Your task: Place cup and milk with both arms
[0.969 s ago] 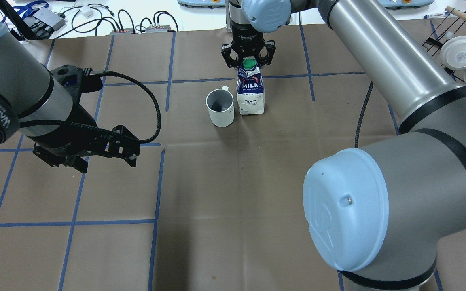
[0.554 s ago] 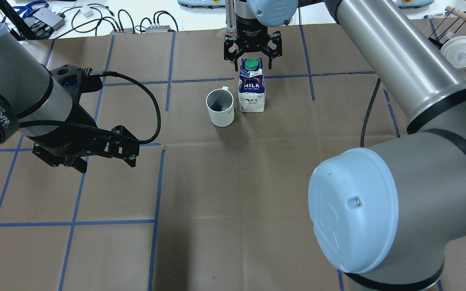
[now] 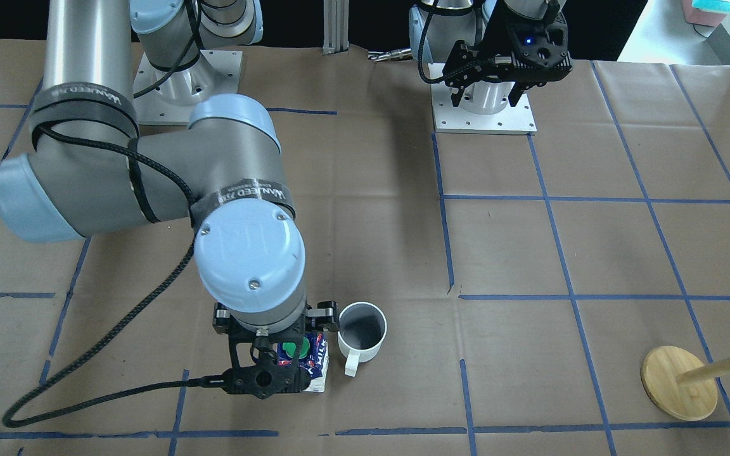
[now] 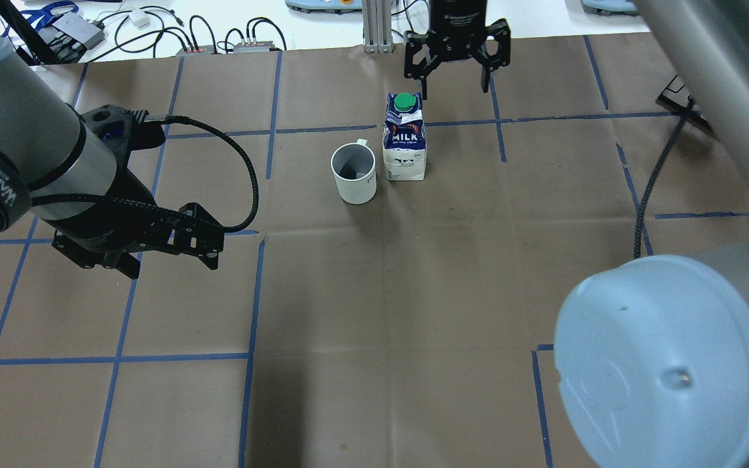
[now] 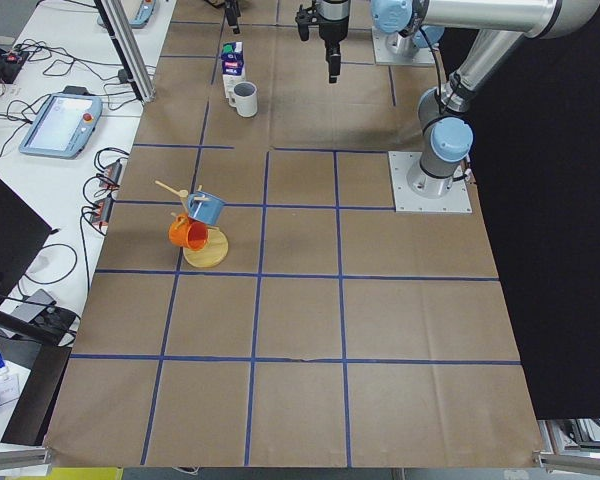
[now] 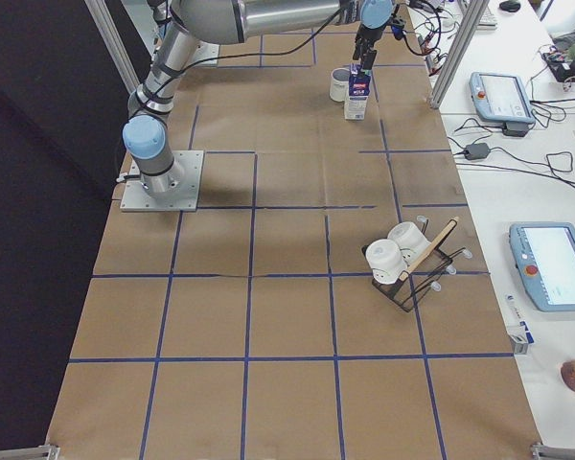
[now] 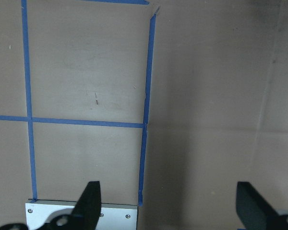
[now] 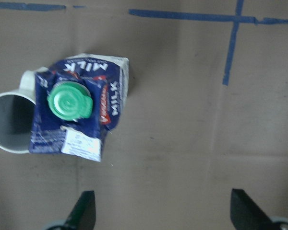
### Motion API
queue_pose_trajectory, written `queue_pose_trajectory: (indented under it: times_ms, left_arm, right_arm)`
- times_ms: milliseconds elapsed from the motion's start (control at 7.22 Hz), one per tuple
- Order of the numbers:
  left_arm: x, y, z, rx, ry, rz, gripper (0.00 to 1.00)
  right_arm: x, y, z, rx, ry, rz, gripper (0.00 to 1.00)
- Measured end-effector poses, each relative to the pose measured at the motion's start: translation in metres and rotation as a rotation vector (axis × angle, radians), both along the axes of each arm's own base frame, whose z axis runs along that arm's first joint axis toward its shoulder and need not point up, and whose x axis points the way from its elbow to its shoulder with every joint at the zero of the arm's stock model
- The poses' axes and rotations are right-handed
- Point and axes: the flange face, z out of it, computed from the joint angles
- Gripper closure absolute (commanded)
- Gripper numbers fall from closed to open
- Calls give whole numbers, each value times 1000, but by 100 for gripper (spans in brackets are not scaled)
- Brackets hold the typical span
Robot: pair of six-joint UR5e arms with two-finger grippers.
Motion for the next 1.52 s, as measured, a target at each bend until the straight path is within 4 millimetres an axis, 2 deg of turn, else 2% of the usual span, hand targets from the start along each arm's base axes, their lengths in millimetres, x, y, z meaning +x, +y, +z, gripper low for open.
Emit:
queue_pose_trajectory:
  times_ms: [138,415,554,692,831,969,1108,1523]
  left_arm:
    - [0,0,0,3,0,0,0]
    - [0,1,-1,6,-2,0,0]
    - [0,1,-1,6,-2,0,0]
    - [0,1,-1,8,-2,0,0]
    - [0,1,-2,10,-3,0,0]
    - [1,2,-4,12,-3,-3,0]
    - [1,3,-6,12,-2,-7,0]
    - [1,6,-5,7,-1,-11,0]
  right_arm:
    - [-36,24,19,15,13,2,0]
    - [-88,91,44,-14,26,-29,0]
    - [-101,129,47,-44,25,-47,0]
    - [-105,166,43,-88,23,-67,0]
    - [-106,192,33,-139,18,-87,0]
    - [-106,207,22,-178,15,-96,0]
    - [-106,212,20,-201,16,-100,0]
    - [-106,197,36,-190,12,-103,0]
